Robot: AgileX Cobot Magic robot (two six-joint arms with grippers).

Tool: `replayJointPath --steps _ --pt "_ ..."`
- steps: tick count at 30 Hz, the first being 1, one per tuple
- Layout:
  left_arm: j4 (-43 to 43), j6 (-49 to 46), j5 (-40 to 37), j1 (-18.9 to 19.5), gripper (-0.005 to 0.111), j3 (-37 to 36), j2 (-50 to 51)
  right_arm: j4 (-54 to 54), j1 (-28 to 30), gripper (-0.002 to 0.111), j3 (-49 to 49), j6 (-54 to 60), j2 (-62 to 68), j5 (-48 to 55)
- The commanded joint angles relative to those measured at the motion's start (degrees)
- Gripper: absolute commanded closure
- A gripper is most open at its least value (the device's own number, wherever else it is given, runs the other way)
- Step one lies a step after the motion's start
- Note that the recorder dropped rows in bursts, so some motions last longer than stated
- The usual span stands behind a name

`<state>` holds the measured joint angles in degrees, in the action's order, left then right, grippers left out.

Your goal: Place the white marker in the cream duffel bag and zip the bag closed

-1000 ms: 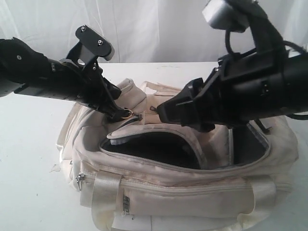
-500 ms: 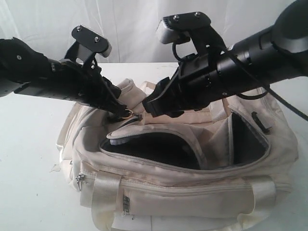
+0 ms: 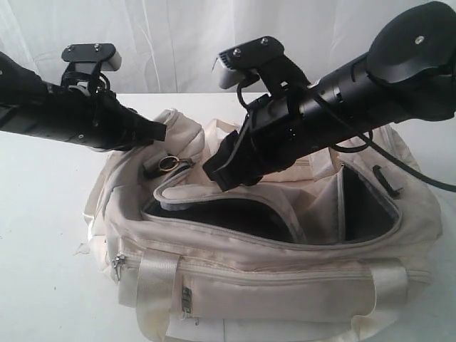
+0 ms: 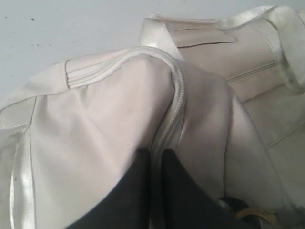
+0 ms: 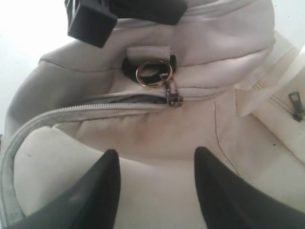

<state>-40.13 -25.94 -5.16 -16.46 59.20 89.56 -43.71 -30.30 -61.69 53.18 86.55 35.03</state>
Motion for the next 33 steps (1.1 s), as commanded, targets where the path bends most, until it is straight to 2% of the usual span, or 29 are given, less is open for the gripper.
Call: replayJointPath --steps 1,12,33 --pt "-8.6 0.8 -1.0 0.3 0.107 -0.3 -0.2 -0.4 -1.3 0.062 -0.6 6.1 0.2 -0.1" --pt "-19.8 0.8 -2.0 0.3 0.107 -0.3 -0.2 0.8 -7.5 0.062 -0.6 11.7 1.6 -12.9" --pt "-21.1 0.7 -2.1 0.3 0.107 -0.3 -0.2 2.2 -13.1 0.062 -0.6 17.1 10.6 -25.2"
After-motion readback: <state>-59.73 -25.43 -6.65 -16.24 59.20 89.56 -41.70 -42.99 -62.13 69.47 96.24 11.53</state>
